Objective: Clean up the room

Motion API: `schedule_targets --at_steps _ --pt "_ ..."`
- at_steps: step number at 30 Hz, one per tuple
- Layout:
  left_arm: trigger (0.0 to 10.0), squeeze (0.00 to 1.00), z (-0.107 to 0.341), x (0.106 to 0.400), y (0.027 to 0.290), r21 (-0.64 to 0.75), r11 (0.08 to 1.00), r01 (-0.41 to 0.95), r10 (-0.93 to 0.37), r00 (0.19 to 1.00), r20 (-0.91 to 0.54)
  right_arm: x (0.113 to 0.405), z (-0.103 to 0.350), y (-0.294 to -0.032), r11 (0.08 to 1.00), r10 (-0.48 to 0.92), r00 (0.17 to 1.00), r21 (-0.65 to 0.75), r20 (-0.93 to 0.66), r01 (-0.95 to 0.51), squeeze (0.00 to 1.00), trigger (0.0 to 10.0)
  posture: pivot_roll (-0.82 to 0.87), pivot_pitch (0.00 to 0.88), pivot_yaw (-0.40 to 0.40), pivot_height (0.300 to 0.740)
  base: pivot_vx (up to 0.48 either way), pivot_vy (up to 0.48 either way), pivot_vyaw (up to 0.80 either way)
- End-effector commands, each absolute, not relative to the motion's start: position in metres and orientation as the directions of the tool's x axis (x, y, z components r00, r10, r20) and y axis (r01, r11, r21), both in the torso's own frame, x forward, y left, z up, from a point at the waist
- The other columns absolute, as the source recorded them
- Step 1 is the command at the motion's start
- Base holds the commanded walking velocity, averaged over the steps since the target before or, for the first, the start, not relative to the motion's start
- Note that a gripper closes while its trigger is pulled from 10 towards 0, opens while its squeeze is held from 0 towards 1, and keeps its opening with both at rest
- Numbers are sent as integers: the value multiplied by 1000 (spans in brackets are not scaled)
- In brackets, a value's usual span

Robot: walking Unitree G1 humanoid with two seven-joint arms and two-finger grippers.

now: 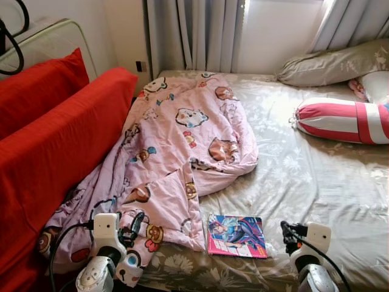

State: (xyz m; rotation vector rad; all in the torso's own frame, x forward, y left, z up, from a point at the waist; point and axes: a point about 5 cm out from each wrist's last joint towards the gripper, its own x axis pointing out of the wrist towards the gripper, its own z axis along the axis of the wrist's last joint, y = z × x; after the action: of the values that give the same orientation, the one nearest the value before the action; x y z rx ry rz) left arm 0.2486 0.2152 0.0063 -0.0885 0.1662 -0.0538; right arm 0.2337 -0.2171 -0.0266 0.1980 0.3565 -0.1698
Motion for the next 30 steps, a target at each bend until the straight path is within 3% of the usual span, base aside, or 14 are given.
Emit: schedule_targets --at_steps 1,4,30 --pt "10000 0 5 247 218 -93 995 32 -48 983 -177 233 -28 -218 966 -136 918 157 -373 206 0 10000 98 0 -44 710 0 0 0" --pt "10000 0 4 246 216 -98 995 31 -49 981 -185 234 -27 -219 965 -141 916 154 -376 211 0 10000 102 0 -47 691 0 0 0" --pt "10000 0 1 242 214 -108 993 36 -59 976 -210 238 -28 -223 957 -169 893 146 -417 249 0 10000 112 0 -56 671 0 0 0"
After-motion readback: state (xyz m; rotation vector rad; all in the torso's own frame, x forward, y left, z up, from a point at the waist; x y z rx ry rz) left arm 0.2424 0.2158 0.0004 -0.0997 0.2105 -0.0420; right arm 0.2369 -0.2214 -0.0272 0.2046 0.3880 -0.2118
